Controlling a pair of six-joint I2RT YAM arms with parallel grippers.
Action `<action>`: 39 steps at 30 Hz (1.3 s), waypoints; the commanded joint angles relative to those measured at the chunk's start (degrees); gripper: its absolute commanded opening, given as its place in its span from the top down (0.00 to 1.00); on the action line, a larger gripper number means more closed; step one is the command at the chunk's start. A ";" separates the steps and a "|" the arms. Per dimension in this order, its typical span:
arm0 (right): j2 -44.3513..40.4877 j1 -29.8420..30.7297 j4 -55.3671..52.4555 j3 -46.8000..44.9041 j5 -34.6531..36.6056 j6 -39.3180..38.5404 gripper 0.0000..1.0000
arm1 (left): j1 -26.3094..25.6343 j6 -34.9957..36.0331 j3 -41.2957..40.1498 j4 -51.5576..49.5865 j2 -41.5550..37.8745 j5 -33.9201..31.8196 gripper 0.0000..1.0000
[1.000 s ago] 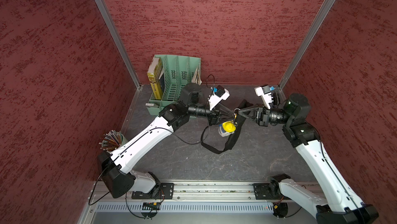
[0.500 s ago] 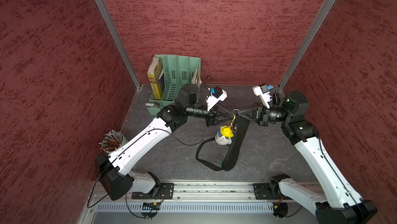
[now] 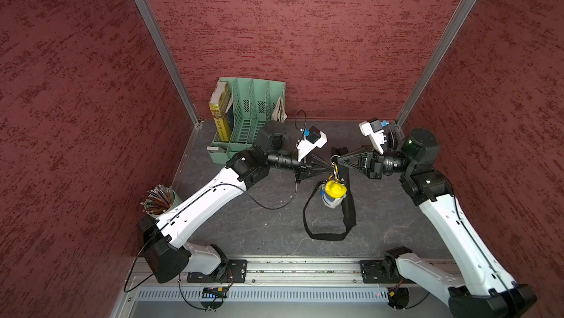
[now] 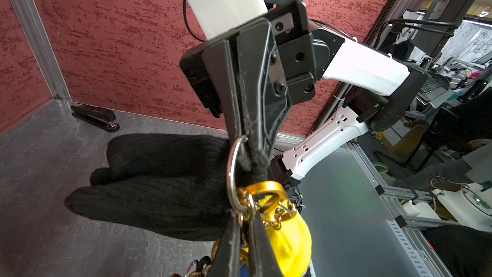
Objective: Remove the decoration from the bag
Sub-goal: Remove the decoration item from the bag.
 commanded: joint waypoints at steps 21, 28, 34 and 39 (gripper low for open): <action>3.65 2.09 -9.48 1.99 -5.44 -7.50 1.00 | 0.04 12.91 11.91 -22.84 -1.01 -21.33 0.98; 6.26 4.49 -14.84 3.35 -5.59 -11.31 1.00 | -0.24 12.65 14.29 -21.76 0.52 -21.43 0.98; 8.20 6.32 -14.80 3.69 -5.63 -11.94 1.00 | -0.51 11.69 13.99 -19.45 1.33 -20.33 0.97; 9.08 7.88 -13.63 4.26 -5.64 -11.39 1.00 | 0.22 8.79 11.78 -15.83 2.14 -18.76 0.96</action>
